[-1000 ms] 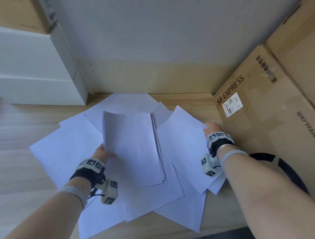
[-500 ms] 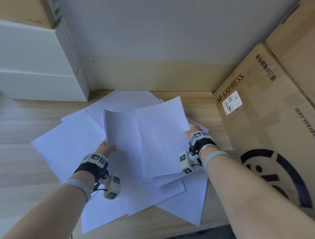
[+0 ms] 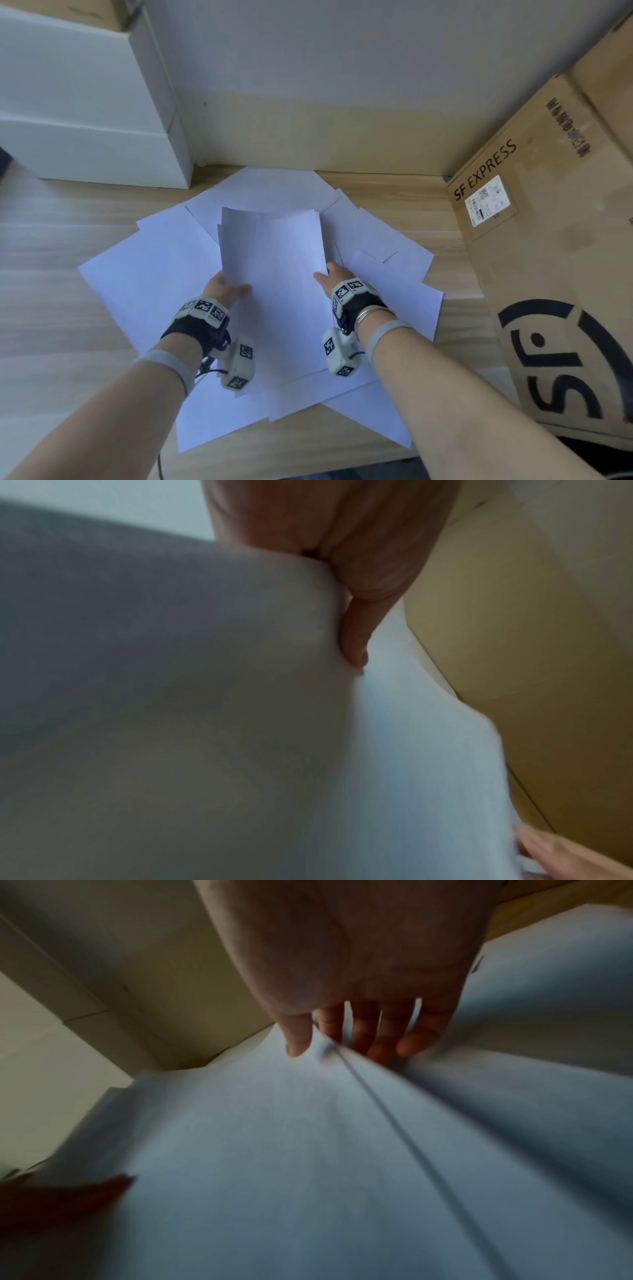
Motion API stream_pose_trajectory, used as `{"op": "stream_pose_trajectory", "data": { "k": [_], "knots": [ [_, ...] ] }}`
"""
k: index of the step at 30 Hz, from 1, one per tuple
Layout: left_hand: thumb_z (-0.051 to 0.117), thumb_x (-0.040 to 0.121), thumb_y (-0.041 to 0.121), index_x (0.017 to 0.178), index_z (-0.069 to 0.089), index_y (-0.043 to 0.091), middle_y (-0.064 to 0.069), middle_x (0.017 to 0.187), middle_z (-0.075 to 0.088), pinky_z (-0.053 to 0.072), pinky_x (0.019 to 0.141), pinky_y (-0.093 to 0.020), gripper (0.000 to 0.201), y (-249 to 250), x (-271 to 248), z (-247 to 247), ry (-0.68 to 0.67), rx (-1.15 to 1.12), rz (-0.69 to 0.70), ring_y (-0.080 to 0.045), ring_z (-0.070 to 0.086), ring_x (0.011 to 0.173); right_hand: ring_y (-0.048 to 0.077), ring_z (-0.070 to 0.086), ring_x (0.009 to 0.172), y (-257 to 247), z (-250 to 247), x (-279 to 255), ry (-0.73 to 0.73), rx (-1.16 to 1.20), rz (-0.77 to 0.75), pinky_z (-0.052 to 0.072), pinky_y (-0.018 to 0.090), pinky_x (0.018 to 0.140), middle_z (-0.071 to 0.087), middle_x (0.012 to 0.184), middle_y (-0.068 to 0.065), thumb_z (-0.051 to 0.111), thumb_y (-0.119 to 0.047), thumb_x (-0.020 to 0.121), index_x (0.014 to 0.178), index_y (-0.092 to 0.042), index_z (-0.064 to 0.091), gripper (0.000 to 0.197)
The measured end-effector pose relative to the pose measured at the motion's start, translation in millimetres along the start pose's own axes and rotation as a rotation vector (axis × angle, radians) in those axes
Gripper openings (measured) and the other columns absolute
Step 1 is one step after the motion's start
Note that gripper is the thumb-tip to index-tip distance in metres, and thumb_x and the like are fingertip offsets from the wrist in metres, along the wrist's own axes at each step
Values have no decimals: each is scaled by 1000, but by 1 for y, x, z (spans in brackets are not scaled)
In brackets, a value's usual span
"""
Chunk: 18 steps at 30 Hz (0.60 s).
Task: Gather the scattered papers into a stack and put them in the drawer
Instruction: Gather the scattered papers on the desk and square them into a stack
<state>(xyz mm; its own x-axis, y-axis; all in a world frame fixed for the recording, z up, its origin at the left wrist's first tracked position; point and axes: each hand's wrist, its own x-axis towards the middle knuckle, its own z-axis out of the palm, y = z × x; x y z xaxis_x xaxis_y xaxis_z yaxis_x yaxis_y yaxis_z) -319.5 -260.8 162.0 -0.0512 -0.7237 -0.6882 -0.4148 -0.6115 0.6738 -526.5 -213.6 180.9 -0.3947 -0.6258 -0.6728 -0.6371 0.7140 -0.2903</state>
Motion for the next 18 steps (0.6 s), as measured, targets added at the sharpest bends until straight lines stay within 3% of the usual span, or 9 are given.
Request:
{"op": "stream_pose_trajectory", "data": {
  "k": [2, 4, 12, 16, 18],
  "knots": [
    [62, 82, -3, 124, 55, 2, -23, 123, 62, 46, 93, -42, 43, -1, -1, -5, 9, -19, 13, -34, 61, 101, 31, 53, 111, 12, -6, -1, 111, 16, 27, 44, 37, 97, 44, 134, 15, 45, -26, 94, 119, -13, 49, 28],
    [61, 82, -3, 123, 56, 1, -24, 122, 62, 46, 91, -40, 42, -2, -2, -10, 31, -15, 36, -31, 60, 96, 34, 49, 117, 27, -9, -3, 177, 5, 90, 44, 37, 96, 40, 133, 14, 48, -18, 92, 124, -12, 45, 33],
    [59, 84, -4, 125, 54, 0, -24, 124, 60, 42, 84, -33, 41, -10, -13, -17, 55, -2, 37, -23, 53, 92, 32, 36, 124, 36, 18, -23, 198, 48, 118, 44, 39, 94, 32, 135, 9, 70, -17, 79, 137, -22, 30, 71],
    [61, 83, -2, 124, 54, 1, -23, 124, 61, 44, 86, -34, 42, -15, -17, -19, 65, -5, 38, -28, 57, 94, 34, 49, 122, 38, 21, -28, 192, 140, 84, 44, 38, 96, 37, 138, 15, 73, -13, 78, 144, -20, 21, 85],
    [61, 83, -2, 124, 54, 1, -23, 124, 61, 44, 86, -35, 42, -15, -19, -19, 54, -7, 40, -27, 57, 95, 33, 51, 124, 40, 15, -29, 164, 168, 98, 43, 40, 98, 45, 138, 16, 72, -14, 80, 144, -14, 23, 80]
  ]
}}
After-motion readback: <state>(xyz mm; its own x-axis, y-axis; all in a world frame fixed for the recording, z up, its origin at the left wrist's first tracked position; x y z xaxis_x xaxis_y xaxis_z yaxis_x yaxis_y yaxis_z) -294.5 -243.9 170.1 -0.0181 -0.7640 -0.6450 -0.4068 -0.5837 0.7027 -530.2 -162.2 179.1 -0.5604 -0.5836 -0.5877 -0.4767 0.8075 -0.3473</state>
